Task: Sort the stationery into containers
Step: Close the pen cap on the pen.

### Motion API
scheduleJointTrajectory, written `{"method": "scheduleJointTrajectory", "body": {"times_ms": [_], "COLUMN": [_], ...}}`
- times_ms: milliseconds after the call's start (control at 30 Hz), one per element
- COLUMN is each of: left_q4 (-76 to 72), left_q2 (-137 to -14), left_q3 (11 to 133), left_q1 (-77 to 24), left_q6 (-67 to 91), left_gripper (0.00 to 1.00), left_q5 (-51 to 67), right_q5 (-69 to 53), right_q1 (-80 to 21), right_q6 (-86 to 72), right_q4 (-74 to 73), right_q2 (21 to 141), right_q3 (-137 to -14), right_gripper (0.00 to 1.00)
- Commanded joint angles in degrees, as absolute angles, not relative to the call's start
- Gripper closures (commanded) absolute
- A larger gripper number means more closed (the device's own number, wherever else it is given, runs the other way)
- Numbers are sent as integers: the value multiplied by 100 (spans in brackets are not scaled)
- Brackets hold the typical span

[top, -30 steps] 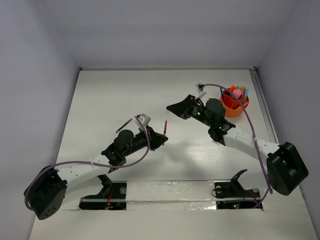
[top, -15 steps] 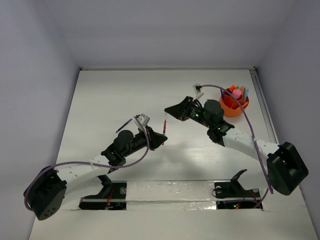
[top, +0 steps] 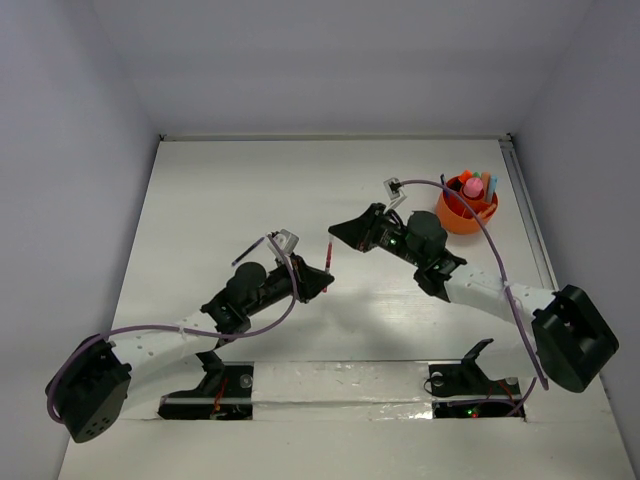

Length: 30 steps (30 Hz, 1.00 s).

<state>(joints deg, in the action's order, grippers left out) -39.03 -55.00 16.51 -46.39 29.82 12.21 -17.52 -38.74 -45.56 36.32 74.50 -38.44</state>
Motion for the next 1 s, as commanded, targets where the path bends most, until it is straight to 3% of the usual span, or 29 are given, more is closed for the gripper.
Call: {"method": "scheduleJointTrajectory", "body": {"times_ms": [0, 367, 600, 967], "left_q4": [-4298, -4315, -4307, -3894], "left_q2": [-5370, -5168, -5194, -5238], "left_q3": [1687, 2012, 2267, 2865], "left_q1": [-4614, -4614, -4614, -4614], "left_q6": [3050, 3287, 3392, 3340], "left_gripper": [100, 100, 100, 100], "left_q5": [1221, 1169, 1257, 1705], "right_q5": [-1775, -1529, -1538, -1740], "right_q1": [-4060, -4394, -4499, -4553], "right_q6": [-4263, -3692, -3454, -3085], "right_q4": [4279, 4974, 4685, 2146], "right_q2": [7304, 7049, 6856, 6688], "right_q3": [-3709, -3042, -2909, -3401], "right_gripper": [100, 100, 100, 100]}}
